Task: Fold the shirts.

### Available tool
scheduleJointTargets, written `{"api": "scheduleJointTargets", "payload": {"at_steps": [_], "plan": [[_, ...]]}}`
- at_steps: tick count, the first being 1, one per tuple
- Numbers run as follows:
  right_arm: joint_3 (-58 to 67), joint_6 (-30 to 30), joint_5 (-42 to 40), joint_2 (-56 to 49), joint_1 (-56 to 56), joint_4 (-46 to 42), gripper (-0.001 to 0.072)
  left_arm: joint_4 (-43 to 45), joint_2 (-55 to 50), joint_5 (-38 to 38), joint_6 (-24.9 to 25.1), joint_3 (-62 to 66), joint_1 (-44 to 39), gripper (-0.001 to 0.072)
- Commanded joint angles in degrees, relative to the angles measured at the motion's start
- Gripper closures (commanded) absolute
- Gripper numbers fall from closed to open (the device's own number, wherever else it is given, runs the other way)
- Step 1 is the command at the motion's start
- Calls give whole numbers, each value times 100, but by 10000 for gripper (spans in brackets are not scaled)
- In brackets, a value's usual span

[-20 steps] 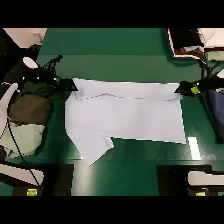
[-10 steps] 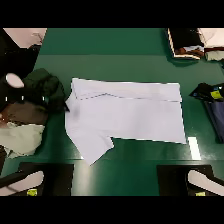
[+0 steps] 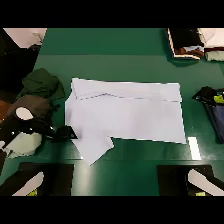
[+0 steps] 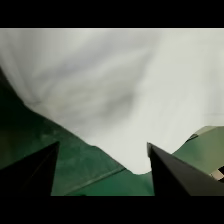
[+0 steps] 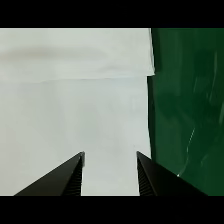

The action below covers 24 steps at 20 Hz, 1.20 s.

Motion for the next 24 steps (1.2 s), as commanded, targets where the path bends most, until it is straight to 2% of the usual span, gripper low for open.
{"api": "scheduleJointTargets", "payload": {"at_steps": [1,4,5,6,7,8,9,12,15,16,18,21,24], "plan": [[-17,-2,2,22,-7,4,334,-153,66,699,-321,-254,-619,63],[-17,-2,4,22,-7,4,347,-199,66,903,-424,-254,-769,62],[-17,-2,7,22,-7,4,399,-225,66,922,-424,-254,-769,63],[-17,-2,20,22,-7,4,414,-271,66,962,-459,-254,-769,122],[-17,-4,81,22,-7,2,414,-352,66,1003,-457,-254,-769,411],[-20,-11,186,22,-9,-13,414,-424,68,1080,-455,-251,-769,659],[-22,-122,328,22,-9,-74,414,-492,68,1150,-452,-245,-769,681],[-389,-208,688,26,-74,-645,414,-514,96,1054,-382,-46,-769,681],[-1237,-256,780,26,-553,-710,413,-566,105,813,-83,280,-769,680],[-1510,-258,695,26,-769,-710,377,-584,105,804,-26,348,-769,681],[-1980,-442,691,20,-1259,-605,170,-605,105,831,44,396,-769,680],[-2518,-616,765,20,-1735,-476,179,-605,105,975,44,396,-769,681],[-2850,-745,688,20,-1762,-448,181,-605,103,1045,44,396,-769,681]]}}
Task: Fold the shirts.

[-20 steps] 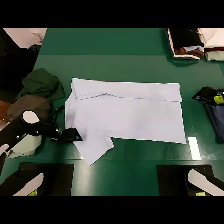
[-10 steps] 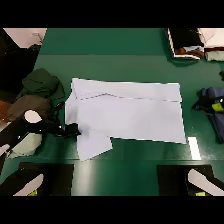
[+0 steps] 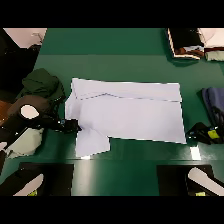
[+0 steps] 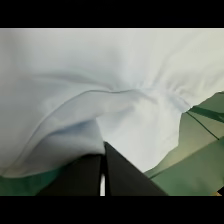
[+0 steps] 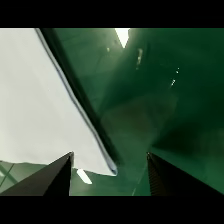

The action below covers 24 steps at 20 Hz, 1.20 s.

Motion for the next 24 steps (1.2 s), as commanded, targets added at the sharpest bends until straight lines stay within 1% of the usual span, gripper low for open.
{"api": "scheduleJointTargets", "payload": {"at_steps": [1,3,4,5,6,7,9,10,11,13,15,16,18,19,21,24], "plan": [[-442,-149,-76,-9,-74,13,181,-15,2,105,35,22,0,680],[-476,-149,-122,-9,146,15,185,-15,2,103,35,22,0,680],[-474,-149,-144,-7,269,20,281,-15,2,103,35,22,0,680],[-472,-149,-146,-9,402,11,333,-15,2,98,35,22,0,680],[-472,-149,-153,-7,492,13,345,-13,2,96,39,22,0,680],[-472,-149,-153,-7,577,4,475,-13,2,96,39,22,0,680],[-470,-149,-142,-2,678,-2,661,-11,2,44,142,22,0,681],[-457,-146,-92,2,680,-9,695,-7,2,-35,188,24,0,681],[-413,-144,24,11,678,-28,696,13,4,-212,188,37,0,682],[-146,-131,518,96,601,-55,696,210,118,-732,190,116,0,683],[151,-133,911,474,400,-166,696,275,732,-1200,173,122,0,683],[291,-133,1045,708,313,-334,696,269,1104,-1486,105,122,0,683],[557,-122,1300,1193,151,-555,696,210,1700,-2006,-291,127,0,681],[675,-17,1327,1362,133,-538,696,103,1893,-2072,-389,157,0,681],[999,120,1228,1471,317,-376,697,-31,1963,-1853,-415,404,0,681],[1687,140,966,1049,1051,-297,697,273,1786,-706,-269,911,0,681]]}}
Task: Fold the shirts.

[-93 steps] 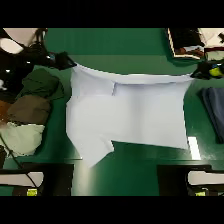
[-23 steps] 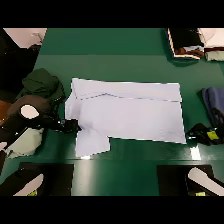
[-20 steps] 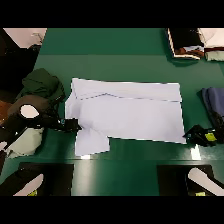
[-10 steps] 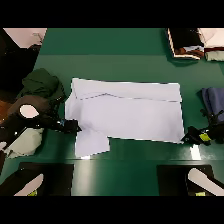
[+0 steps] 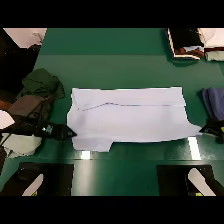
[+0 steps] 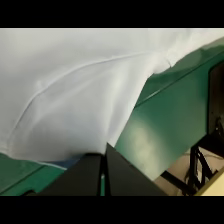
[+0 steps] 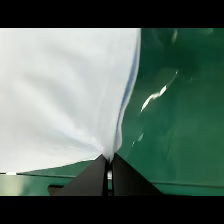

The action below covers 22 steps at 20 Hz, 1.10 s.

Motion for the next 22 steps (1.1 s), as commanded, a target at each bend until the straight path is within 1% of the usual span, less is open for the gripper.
{"api": "scheduleJointTargets", "payload": {"at_steps": [1,3,6,10,13,15,16,17,18,19,20,22], "plan": [[772,133,-275,-389,721,55,697,348,-149,1073,-7,516,2,681],[1241,229,-487,-951,1176,55,696,540,-708,1648,4,844,2,681],[1950,319,-669,-1818,1635,52,696,535,-1805,2293,260,1392,2,680],[2830,535,-793,-2793,1790,55,696,564,-3123,2815,306,2127,2,680],[3407,658,-811,-3423,1790,68,695,560,-3779,3152,304,2533,2,680],[3694,837,-981,-3777,1790,72,694,551,-4000,3449,291,2614,2,678],[3827,1010,-1161,-3934,1786,90,692,549,-4046,3591,256,2618,4,588],[3947,1060,-1349,-4076,1766,240,689,551,-4057,3711,125,2618,4,292],[4039,1058,-1547,-4172,1711,494,641,551,-4057,3742,46,2640,9,85],[4133,1056,-1679,-4260,1644,793,389,553,-4048,3742,39,2675,9,82],[4207,1040,-1703,-4310,1572,1016,207,566,-4039,3674,44,2739,9,83],[4266,734,-1462,-4308,1375,1270,197,636,-4039,3152,127,3023,9,83]]}}
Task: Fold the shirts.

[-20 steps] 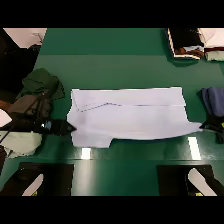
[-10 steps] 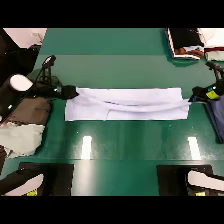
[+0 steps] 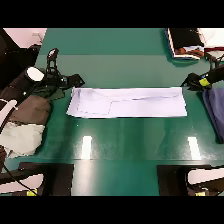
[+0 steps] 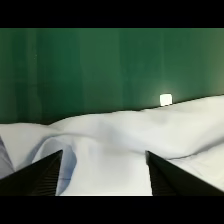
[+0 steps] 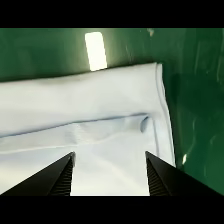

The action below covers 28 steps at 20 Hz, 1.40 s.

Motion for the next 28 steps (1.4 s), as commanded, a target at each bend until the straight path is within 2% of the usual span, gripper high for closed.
{"api": "scheduleJointTargets", "payload": {"at_steps": [1,2,4,5,9,12,15,18,20,22,25,28], "plan": [[138,-354,184,-116,-321,520,197,76,-50,-719,26,411,4,85],[4,-560,409,-57,-490,516,197,76,-50,-1049,24,507,2,100],[-299,-922,835,-17,-813,520,198,72,-50,-1547,31,562,2,566],[-492,-1019,927,-20,-986,522,198,74,-57,-1676,103,557,2,671],[-1169,-1220,741,-236,-1482,544,197,48,-57,-1762,153,555,-4,672],[-1281,-1650,697,-575,-1502,1222,200,48,-92,-1759,153,555,-2,672],[-1272,-1784,645,-820,-1252,1727,211,7,-179,-1808,153,555,-4,680],[-1272,-1797,636,-925,-929,1709,315,-352,-284,-1788,153,555,-4,680],[-1270,-1980,656,-920,-774,1720,543,-520,-374,-1561,155,562,-173,681],[-1272,-2065,782,-911,-691,1720,696,-516,-503,-1204,173,634,-509,681],[-1270,-1969,975,-616,-695,1725,696,-514,-975,-1150,173,1176,-1051,681],[-1266,-1486,1005,116,-651,1727,696,-516,-1696,-1147,168,1998,-1589,681]]}}
